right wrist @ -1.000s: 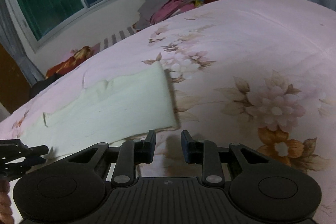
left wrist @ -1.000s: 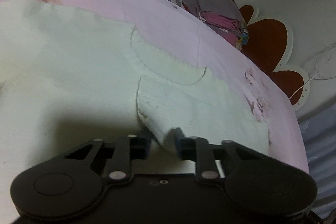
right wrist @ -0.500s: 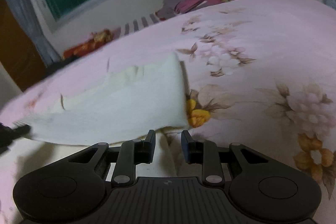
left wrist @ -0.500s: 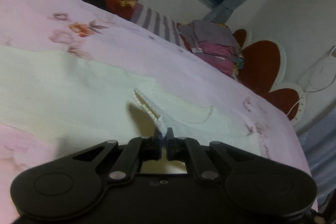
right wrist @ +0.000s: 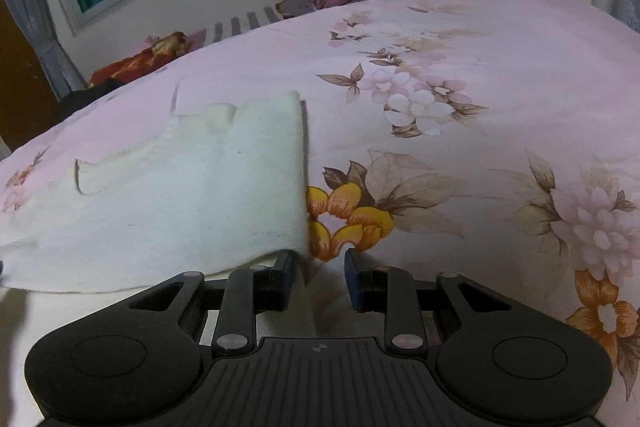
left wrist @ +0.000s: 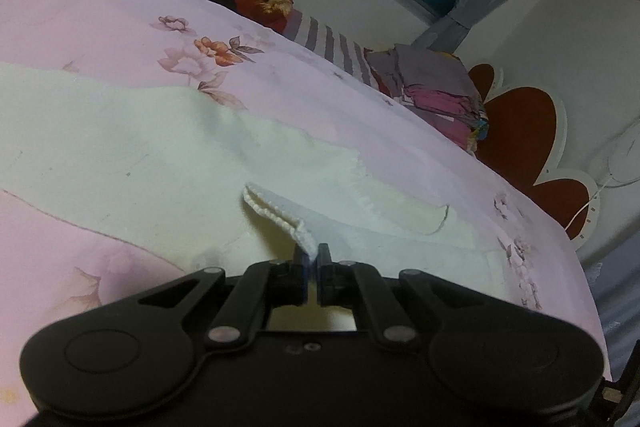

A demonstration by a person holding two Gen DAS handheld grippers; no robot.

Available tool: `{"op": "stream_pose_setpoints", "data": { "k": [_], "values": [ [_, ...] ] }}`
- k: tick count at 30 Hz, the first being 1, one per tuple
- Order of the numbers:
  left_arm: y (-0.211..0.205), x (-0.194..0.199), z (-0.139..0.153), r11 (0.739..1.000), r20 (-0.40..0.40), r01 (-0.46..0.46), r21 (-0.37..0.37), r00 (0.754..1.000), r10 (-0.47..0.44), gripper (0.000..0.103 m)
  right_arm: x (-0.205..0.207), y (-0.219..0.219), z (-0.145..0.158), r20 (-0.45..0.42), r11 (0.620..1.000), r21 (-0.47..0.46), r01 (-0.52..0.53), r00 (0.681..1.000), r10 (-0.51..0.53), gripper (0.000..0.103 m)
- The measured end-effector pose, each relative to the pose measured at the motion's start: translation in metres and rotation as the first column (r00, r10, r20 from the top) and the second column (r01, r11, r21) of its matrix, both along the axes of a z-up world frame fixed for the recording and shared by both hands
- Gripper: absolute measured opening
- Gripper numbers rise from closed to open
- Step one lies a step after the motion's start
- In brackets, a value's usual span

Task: Fold small clothes
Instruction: 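Fold the held sleeve over the sweater body and open the left tool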

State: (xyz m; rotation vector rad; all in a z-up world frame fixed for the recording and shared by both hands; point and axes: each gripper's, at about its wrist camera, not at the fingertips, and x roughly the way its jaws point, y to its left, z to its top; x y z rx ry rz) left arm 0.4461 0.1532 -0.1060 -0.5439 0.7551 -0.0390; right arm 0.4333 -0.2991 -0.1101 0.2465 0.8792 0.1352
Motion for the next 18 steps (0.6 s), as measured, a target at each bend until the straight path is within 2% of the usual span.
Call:
{"op": "stream_pose_setpoints", "data": {
  "k": [7,11,13,16,18],
  "values": [
    [0.000,0.001,-0.007,1.000,-0.015,-0.009,0.027,1.000,0.009,0.003,-0.001,-0.003,0.002,-0.002,1.000,-0.003,-0.005,1.000,0.005,0.025],
    [-0.002,0.005,-0.014,0.999,-0.031,0.001,0.048,1.000,0.000,0.003,-0.011,-0.012,0.019,0.039,1.000,0.030,-0.004,0.999,0.003,0.024],
    [-0.004,0.005,-0.017,0.998,-0.036,0.011,0.065,0.999,-0.009,0.003,-0.008,-0.012,0.027,0.058,0.999,0.036,-0.025,0.998,0.023,0.018],
    [-0.004,0.003,-0.020,0.998,-0.044,0.006,0.067,0.999,-0.003,0.003,0.001,-0.006,0.032,0.078,0.996,0.062,-0.056,0.996,0.051,0.017],
    [-0.005,0.002,-0.022,0.998,-0.042,-0.007,0.066,0.999,0.009,0.005,0.009,0.004,0.025,0.059,0.994,0.047,-0.095,0.994,0.093,0.017]
  ]
}}
